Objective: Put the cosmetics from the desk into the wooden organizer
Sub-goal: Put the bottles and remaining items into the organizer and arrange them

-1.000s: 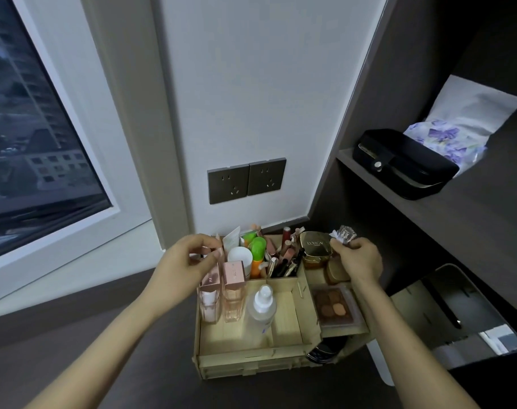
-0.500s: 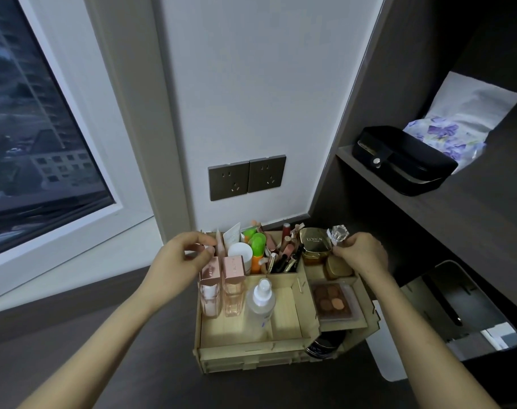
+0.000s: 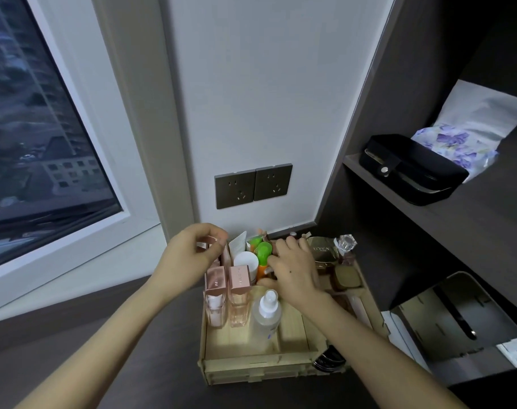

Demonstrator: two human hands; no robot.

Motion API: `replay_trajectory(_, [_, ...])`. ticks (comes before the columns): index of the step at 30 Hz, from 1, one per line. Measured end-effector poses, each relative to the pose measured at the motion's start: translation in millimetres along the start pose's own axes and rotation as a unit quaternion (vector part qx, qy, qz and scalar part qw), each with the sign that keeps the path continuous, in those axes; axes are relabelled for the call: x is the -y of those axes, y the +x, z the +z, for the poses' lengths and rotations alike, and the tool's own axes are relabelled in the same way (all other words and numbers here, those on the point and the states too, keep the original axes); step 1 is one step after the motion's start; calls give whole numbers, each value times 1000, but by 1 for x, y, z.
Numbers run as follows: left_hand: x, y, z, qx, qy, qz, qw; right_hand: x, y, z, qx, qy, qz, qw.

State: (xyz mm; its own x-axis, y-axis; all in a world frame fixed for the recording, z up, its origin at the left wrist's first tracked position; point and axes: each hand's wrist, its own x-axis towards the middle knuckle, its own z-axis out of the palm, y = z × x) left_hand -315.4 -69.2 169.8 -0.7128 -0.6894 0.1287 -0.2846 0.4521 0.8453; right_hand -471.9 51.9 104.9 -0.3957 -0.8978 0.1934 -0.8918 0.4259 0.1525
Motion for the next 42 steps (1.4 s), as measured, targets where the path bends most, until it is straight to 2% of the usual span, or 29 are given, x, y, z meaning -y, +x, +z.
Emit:
replay_trajectory(4, [-9,18,6,24,53,31,998,5,4,3,-8,-26,32,999])
replay_trajectory(10, [-22,58,26,94,174,85,976,-15,2,0,-79,47,120,988])
replay_trajectory(13, [-25,84,43,178,268,87,943,-28,10,-3,-74,80,130,986])
replay_trajectory(18, [-28,114,74,311,389,48,866,-41,26,-7,-35,110,118,986])
replay_trajectory(22, [-28,129,90,390,404,34,827,-47,31,-13,6,140,121,983])
replay_trajectory(28, [-30,138,108,392,461,38,795,-58,22,-20,54,207,98,972])
replay_trajectory(32, [-38,143,111,394,419,17,818,-65,4,-25,79,256,92,959])
replay_trajectory(35, [-38,142,119,421,418,35,804,-65,-9,-25,77,258,84,959])
replay_trajectory(40, [-50,142,113,486,324,-2,811,-60,-18,-19,68,216,51,973])
replay_trajectory(42, [-51,143,111,498,335,17,800,-57,-17,-15,53,218,46,973])
